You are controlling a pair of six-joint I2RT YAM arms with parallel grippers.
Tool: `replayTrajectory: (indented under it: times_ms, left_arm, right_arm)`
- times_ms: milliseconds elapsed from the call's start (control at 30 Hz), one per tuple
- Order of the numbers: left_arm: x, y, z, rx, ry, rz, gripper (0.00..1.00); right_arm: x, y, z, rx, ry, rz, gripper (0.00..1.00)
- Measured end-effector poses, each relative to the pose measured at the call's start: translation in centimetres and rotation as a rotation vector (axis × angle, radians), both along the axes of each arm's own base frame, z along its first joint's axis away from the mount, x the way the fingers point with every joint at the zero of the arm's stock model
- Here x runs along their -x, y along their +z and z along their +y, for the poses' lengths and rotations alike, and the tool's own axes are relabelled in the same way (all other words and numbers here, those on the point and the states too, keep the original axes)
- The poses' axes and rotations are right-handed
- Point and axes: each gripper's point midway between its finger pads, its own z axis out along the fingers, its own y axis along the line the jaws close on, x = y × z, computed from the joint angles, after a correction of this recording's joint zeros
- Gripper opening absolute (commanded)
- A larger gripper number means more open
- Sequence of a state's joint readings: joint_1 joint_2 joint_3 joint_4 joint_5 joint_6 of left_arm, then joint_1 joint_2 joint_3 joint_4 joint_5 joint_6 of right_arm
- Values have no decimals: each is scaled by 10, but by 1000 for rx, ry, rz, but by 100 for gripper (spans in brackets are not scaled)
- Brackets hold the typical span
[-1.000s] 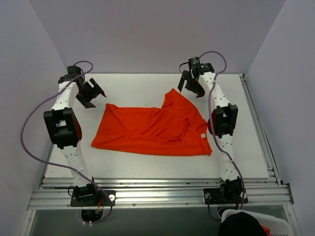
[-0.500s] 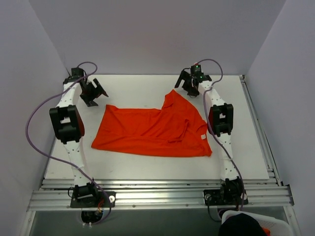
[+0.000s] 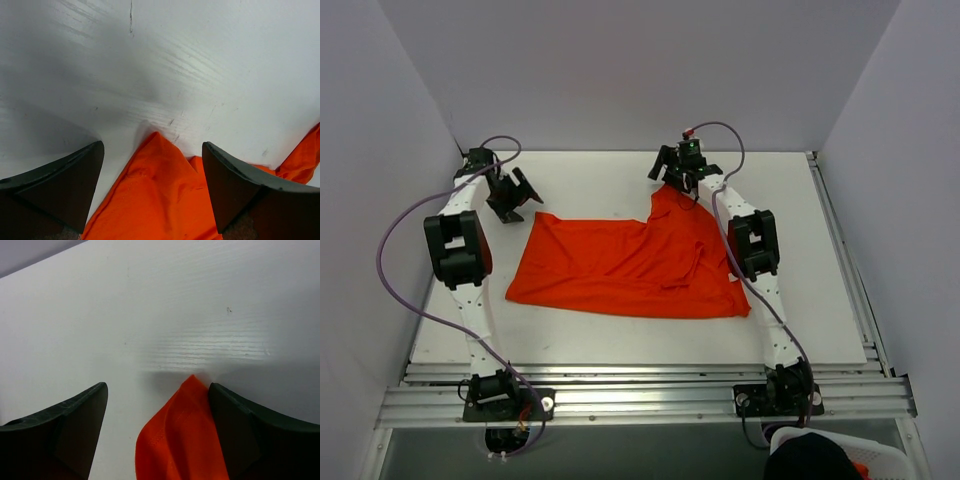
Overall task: Fold and stack the t-shirts
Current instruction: Fold the tshirt
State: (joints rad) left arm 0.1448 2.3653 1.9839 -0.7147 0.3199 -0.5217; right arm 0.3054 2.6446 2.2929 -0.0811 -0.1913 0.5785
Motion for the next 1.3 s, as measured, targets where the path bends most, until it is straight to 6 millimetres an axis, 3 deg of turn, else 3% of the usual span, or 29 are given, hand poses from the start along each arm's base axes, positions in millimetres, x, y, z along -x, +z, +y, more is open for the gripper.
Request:
replayTrajectory:
  times_ms: [100, 133, 333, 667, 933, 1133, 1167, 1300]
  left_arm:
    - [-3, 1, -1, 11, -3, -18, 90]
    - [-4, 2, -1, 15, -5, -22, 90]
    - [-7, 3, -3, 28, -12, -38, 89]
    - [-9, 3, -17, 77, -37, -67, 88]
    - [3, -2, -30, 112, -66, -76, 75]
    - [7, -6, -37, 115, -81, -86, 59]
    - [8, -6, -38, 115, -82, -85, 48]
    - [12, -13, -39, 109, -84, -64, 27]
  right_arm:
    - [0, -3, -5, -1, -9, 5, 60]
    - [-1, -4, -8, -1, -15, 9, 48]
    - [1, -18, -30, 0, -54, 51, 0]
    - [2, -21, -37, -1, -74, 48, 0]
    - [2, -21, -40, 1, -79, 42, 0]
    - [5, -21, -42, 8, -85, 47, 0]
    - [6, -21, -43, 9, -87, 48, 0]
    - [10, -21, -48, 17, -96, 57, 0]
